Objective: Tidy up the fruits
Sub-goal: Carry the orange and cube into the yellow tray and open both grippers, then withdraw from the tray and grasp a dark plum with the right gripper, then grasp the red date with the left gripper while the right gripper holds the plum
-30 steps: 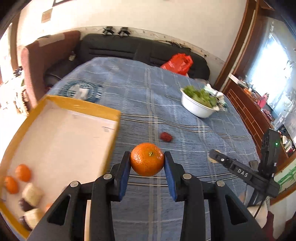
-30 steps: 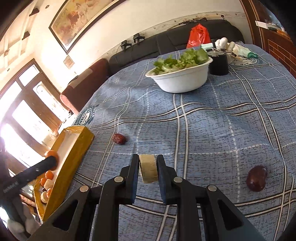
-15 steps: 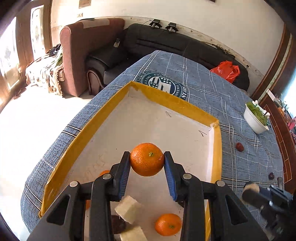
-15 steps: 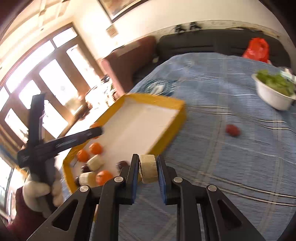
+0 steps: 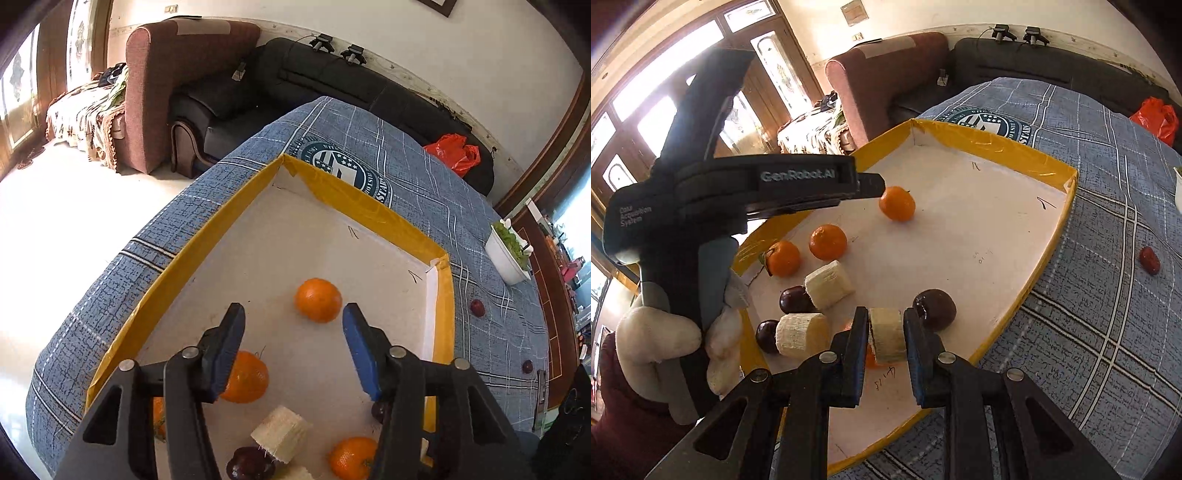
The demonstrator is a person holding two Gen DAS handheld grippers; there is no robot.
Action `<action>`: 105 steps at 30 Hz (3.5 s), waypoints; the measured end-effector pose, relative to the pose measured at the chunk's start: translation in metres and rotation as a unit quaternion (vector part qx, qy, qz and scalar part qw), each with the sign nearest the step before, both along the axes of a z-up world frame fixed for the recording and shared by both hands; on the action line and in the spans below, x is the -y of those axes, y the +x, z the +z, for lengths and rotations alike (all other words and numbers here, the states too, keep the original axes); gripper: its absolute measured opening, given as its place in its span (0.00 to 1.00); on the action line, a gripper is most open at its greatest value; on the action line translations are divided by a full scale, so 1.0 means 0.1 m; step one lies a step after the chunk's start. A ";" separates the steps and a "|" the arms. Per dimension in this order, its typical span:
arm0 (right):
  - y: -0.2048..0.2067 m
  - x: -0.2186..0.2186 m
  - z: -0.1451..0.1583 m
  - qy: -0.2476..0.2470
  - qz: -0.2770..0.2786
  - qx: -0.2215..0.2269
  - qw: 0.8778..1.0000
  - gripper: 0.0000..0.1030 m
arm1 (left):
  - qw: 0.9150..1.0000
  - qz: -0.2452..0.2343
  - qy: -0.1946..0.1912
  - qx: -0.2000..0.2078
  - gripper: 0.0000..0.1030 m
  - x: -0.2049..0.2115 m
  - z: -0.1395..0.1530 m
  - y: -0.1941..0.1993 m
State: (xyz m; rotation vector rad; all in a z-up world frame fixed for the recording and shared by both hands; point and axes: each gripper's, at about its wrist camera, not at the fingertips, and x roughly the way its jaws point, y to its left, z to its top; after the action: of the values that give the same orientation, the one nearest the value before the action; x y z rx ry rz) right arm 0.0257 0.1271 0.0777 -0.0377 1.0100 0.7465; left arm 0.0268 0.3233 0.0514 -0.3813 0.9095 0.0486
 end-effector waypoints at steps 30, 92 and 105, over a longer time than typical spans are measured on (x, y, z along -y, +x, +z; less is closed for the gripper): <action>-0.35 2.14 0.21 0.067 -0.226 0.001 0.972 0.51 | 0.989 -0.127 -0.034 0.074 0.79 1.55 0.56 -1.05; 0.27 3.46 -0.19 0.124 -0.337 -0.018 0.933 0.28 | 0.980 -0.188 0.064 -0.027 0.62 2.68 -0.34 0.82; 0.31 3.40 -0.23 0.112 -0.333 -0.019 0.936 0.29 | 0.968 -0.210 0.137 -0.008 0.29 2.99 -0.49 1.08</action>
State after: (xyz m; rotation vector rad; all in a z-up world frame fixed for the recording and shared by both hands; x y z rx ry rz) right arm 0.0563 -0.2131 0.0550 0.4987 0.8893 0.2324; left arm 0.1344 0.0247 0.0025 0.0732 0.9687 -0.2103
